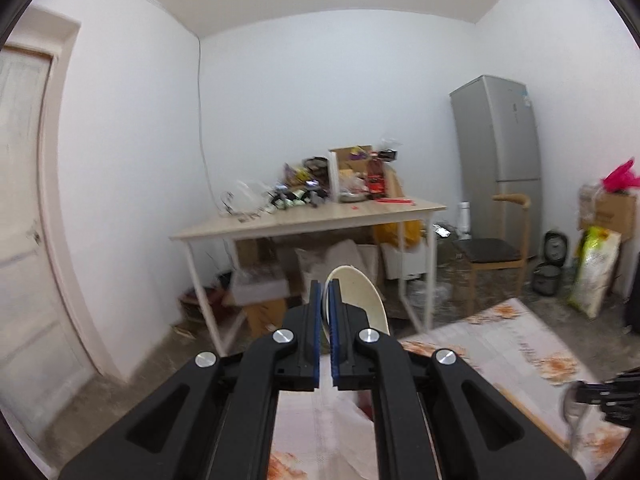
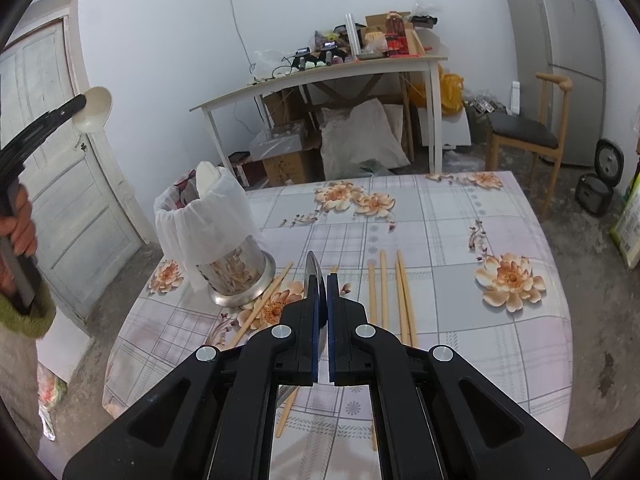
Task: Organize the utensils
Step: 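Lift the cream ladle with the left tool while the right tool raises the steel spoon, then lower the cream ladle into the holder and open the left tool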
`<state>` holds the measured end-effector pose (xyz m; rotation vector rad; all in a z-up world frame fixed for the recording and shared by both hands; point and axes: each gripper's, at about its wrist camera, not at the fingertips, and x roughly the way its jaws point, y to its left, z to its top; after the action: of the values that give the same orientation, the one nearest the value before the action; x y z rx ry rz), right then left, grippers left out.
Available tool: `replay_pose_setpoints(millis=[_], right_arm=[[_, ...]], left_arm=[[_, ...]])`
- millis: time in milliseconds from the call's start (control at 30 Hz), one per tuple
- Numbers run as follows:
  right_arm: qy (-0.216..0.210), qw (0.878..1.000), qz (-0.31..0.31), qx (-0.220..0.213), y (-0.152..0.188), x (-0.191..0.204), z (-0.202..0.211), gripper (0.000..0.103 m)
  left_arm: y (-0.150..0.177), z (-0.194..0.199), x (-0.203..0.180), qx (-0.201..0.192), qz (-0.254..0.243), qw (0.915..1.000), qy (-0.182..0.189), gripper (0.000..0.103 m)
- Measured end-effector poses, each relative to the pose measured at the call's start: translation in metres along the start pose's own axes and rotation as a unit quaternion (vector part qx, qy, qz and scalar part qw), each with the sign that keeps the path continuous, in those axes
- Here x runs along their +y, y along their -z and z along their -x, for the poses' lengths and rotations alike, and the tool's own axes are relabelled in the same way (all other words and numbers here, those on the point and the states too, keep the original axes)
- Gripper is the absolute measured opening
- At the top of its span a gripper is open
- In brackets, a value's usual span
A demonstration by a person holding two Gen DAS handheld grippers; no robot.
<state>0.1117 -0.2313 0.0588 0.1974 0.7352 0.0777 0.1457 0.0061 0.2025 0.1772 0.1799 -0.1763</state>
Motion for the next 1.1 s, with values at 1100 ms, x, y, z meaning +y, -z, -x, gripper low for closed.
replay_pose_setpoints(millis=[1100], right_arm=[[-0.019,0.999,-0.006,0.037,0.007,-0.008,-0.041,0.002]], left_arm=[[0.104,-0.097,-0.074,0.039,-0.269,0.9599,-0.069,0.004]])
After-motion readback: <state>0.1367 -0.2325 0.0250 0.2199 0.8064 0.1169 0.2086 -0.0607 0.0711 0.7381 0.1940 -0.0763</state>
